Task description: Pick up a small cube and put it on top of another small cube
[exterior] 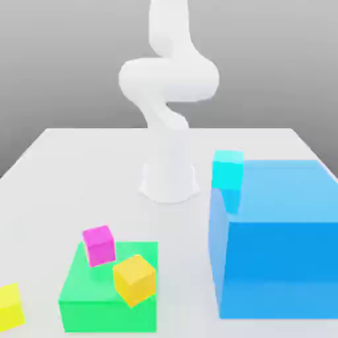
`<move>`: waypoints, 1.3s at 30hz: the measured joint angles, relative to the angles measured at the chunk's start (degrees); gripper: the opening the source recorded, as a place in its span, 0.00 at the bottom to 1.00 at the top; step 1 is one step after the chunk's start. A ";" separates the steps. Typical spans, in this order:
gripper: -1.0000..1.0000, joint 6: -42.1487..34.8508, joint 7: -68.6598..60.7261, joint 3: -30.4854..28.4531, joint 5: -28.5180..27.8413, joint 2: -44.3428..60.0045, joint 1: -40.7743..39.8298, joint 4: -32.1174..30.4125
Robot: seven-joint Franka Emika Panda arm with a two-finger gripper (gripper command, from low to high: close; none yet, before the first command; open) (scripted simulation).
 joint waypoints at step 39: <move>0.00 23.27 18.31 -9.48 12.70 70.62 -20.12 4.28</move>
